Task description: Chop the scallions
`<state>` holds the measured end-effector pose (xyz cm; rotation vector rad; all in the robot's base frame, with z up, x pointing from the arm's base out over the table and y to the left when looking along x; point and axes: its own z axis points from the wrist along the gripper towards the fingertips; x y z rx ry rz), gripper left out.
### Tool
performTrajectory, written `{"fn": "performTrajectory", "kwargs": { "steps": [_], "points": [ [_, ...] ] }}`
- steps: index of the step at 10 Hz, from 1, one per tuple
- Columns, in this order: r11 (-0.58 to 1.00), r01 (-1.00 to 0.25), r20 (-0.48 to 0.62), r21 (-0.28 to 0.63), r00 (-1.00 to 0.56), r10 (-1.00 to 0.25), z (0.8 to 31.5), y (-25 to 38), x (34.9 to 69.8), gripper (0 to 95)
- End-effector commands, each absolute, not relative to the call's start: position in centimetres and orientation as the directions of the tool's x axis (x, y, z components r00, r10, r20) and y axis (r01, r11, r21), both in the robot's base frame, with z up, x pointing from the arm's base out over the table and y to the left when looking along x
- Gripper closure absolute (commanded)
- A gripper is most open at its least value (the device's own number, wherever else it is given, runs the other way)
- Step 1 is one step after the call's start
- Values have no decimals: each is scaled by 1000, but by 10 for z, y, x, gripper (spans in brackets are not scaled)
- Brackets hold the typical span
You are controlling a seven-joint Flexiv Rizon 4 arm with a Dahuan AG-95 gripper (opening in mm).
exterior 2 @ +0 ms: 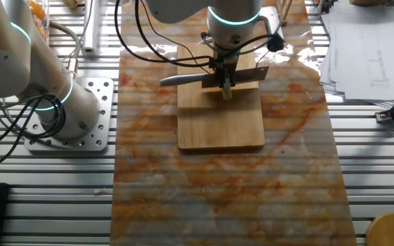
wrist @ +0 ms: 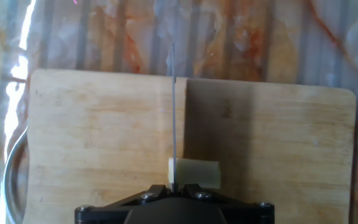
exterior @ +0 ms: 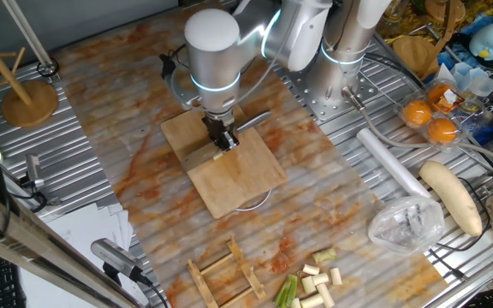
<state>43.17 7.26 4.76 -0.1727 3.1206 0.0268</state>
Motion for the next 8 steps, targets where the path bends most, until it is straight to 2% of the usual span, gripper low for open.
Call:
{"fn": "performTrajectory", "kwargs": {
  "steps": [1, 8],
  "points": [
    [994, -101, -6, 49, -995, -101, 43, 70, 442, 950],
    [994, -105, -12, 38, -994, -104, 31, 69, 450, 950]
  ]
}}
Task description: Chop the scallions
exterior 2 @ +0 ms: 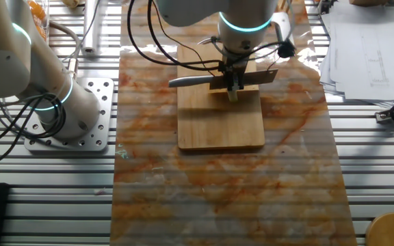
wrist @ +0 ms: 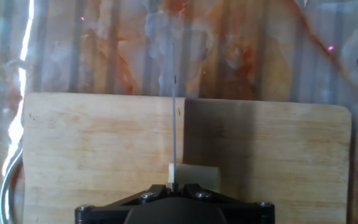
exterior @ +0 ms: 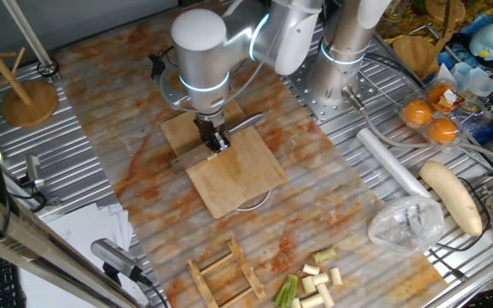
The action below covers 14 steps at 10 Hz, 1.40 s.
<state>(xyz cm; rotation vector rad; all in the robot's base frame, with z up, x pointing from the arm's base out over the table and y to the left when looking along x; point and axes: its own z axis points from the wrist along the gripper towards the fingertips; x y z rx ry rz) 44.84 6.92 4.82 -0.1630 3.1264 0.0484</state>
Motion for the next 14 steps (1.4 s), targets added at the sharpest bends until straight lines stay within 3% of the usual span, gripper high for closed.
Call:
{"fn": "performTrajectory", "kwargs": {
  "steps": [1, 8, 14],
  "points": [
    [993, -107, -10, 40, -994, -107, 32, 69, 450, 950],
    [994, -104, -21, 35, -994, -103, 16, 69, 465, 950],
    [986, -112, -12, 125, -994, -112, 61, 59, 458, 950]
  ]
}}
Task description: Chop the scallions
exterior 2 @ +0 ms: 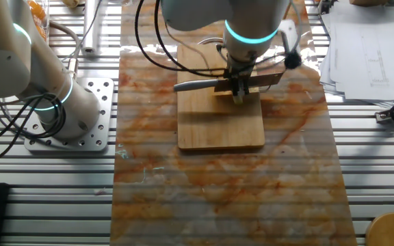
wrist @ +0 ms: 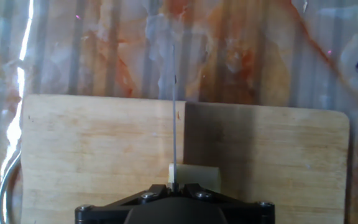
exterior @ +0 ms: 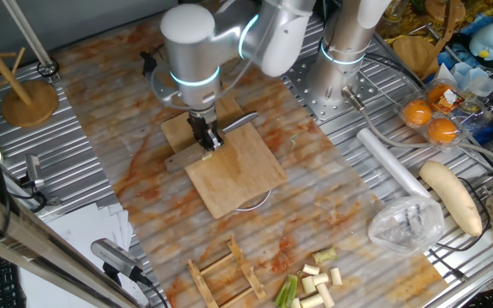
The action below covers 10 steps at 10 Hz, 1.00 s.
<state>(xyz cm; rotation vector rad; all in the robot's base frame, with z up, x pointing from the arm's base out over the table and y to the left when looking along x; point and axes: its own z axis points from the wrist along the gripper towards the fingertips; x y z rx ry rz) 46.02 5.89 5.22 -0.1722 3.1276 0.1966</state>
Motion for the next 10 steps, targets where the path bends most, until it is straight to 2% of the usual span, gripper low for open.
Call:
{"fn": "performTrajectory", "kwargs": {
  "steps": [1, 6, 8, 10],
  "points": [
    [986, -116, -13, 122, -993, -115, 60, 59, 458, 950],
    [986, -120, -16, 112, -993, -119, 57, 59, 460, 950],
    [992, -111, -42, 62, -993, -109, 33, 60, 471, 950],
    [994, -87, -43, 66, -996, -84, 25, 65, 484, 950]
  ]
}}
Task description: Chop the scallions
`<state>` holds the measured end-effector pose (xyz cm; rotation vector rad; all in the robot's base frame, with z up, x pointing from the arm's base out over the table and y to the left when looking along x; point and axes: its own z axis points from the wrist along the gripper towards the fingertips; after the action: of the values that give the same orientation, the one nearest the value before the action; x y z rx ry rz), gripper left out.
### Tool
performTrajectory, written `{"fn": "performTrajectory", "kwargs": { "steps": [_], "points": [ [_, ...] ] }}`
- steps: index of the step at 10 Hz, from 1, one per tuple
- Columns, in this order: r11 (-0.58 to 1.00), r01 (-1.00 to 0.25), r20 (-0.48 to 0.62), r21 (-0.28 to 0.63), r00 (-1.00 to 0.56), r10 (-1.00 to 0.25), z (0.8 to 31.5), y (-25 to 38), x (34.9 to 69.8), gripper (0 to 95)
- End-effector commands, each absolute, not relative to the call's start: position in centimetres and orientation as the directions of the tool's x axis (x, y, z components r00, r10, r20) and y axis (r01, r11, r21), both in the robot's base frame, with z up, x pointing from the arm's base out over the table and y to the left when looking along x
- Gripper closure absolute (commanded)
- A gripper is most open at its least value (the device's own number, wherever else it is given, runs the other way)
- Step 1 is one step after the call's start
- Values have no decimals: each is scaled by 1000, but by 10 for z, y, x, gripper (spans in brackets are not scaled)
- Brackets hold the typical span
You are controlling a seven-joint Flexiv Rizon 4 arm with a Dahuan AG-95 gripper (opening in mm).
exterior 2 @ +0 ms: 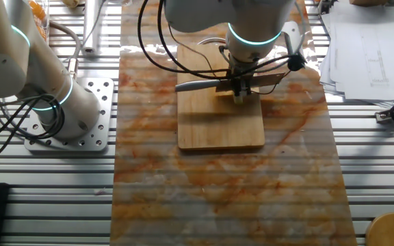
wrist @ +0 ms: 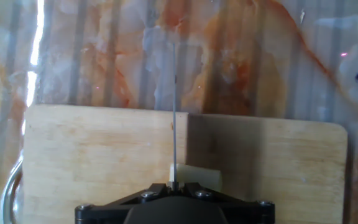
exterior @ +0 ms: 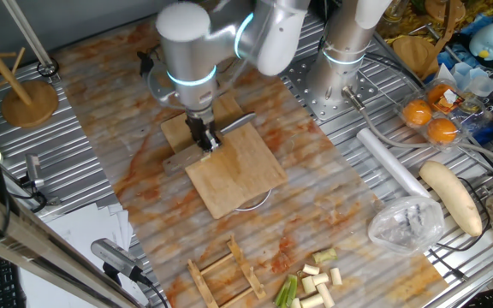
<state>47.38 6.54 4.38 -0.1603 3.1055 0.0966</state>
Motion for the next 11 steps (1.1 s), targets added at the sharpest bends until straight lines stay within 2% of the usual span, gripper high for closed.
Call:
{"fn": "performTrajectory", "kwargs": {
  "steps": [1, 3, 5, 7, 11],
  "points": [
    [993, -97, -34, 64, -995, -95, 29, 63, 483, 950],
    [989, -91, -27, 120, -996, -89, 35, 59, 479, 950],
    [986, -91, -29, 138, -996, -87, 44, 58, 476, 950],
    [986, -102, -19, 133, -995, -101, 62, 58, 472, 950],
    [986, -103, -24, 129, -995, -101, 68, 58, 467, 950]
  ]
}}
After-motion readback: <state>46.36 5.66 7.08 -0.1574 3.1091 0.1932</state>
